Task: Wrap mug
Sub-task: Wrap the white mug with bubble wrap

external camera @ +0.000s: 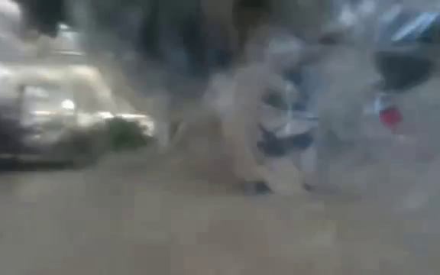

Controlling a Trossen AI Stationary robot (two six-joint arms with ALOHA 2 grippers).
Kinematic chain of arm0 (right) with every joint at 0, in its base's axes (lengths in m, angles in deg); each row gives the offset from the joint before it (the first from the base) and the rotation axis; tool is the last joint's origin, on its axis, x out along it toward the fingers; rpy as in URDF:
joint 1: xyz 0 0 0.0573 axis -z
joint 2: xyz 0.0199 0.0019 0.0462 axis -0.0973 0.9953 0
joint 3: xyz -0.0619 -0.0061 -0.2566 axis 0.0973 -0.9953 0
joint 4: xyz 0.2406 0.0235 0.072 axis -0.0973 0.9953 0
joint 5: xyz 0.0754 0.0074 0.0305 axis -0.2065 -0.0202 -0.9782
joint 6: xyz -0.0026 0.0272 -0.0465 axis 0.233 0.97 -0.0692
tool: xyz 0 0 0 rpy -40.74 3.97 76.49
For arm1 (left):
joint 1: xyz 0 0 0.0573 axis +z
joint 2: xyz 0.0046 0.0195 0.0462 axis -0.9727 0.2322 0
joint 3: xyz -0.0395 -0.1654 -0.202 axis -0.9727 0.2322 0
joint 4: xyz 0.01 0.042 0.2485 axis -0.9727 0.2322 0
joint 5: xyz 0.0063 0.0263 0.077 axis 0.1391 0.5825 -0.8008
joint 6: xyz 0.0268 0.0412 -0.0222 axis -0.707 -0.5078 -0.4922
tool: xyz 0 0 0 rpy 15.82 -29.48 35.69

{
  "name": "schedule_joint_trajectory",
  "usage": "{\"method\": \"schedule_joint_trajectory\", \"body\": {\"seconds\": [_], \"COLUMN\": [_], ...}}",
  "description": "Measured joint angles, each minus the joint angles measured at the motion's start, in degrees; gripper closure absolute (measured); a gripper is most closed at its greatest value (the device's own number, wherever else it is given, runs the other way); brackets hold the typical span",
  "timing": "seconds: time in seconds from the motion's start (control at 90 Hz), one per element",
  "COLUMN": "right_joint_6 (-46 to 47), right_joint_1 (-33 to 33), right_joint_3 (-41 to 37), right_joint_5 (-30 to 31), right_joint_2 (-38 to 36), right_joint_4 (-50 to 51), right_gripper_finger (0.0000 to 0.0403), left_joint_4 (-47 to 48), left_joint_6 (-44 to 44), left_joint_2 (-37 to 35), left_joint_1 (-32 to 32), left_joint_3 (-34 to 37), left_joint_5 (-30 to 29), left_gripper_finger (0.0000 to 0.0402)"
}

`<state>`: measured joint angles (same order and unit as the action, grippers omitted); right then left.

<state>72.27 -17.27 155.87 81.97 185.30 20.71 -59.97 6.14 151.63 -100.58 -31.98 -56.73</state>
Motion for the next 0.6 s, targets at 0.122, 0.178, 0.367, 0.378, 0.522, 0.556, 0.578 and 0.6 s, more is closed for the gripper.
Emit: {"method": "schedule_joint_trajectory", "body": {"seconds": [0.122, 0.178, 0.367, 0.378, 0.522, 0.556, 0.578, 0.6], "right_joint_6": [0.0, 0.0, -0.5, -0.5, 0.6, 1.0, 1.3, 1.6], "right_joint_1": [0.0, 0.0, 0.0, 0.0, 0.0, 0.1, 0.2, 0.3], "right_joint_3": [5.7, 8.4, 9.9, 9.6, 2.9, 1.0, -0.4, -1.8], "right_joint_5": [-0.1, -0.1, -2.1, -2.5, -3.9, -4.5, -4.8, -5.1], "right_joint_2": [0.0, 0.0, -0.2, -0.2, 0.1, 0.1, 0.1, 0.1], "right_joint_4": [7.7, 10.0, 6.6, 6.0, -1.3, -3.3, -4.8, -6.1], "right_gripper_finger": [0.0403, 0.0403, 0.0403, 0.0403, 0.0403, 0.0403, 0.0403, 0.0403], "left_joint_4": [0.3, 0.4, 0.4, 0.4, 0.9, 0.7, 0.7, 0.7], "left_joint_6": [-0.2, -0.5, -1.5, -1.5, -1.8, -2.0, -2.0, -1.9], "left_joint_2": [-0.1, -0.1, -0.1, -0.1, -0.1, -0.1, -0.1, -0.1], "left_joint_1": [-0.3, -0.5, -0.7, -0.7, -0.9, -1.0, -1.0, -1.1], "left_joint_3": [0.0, 0.0, 0.0, 0.0, 0.2, 0.2, 0.2, 0.2], "left_joint_5": [0.1, 0.0, 0.2, 0.2, 0.3, 0.0, 0.1, 0.1], "left_gripper_finger": [0.0402, 0.0402, 0.0402, 0.0402, 0.0402, 0.0402, 0.0402, 0.0402]}}
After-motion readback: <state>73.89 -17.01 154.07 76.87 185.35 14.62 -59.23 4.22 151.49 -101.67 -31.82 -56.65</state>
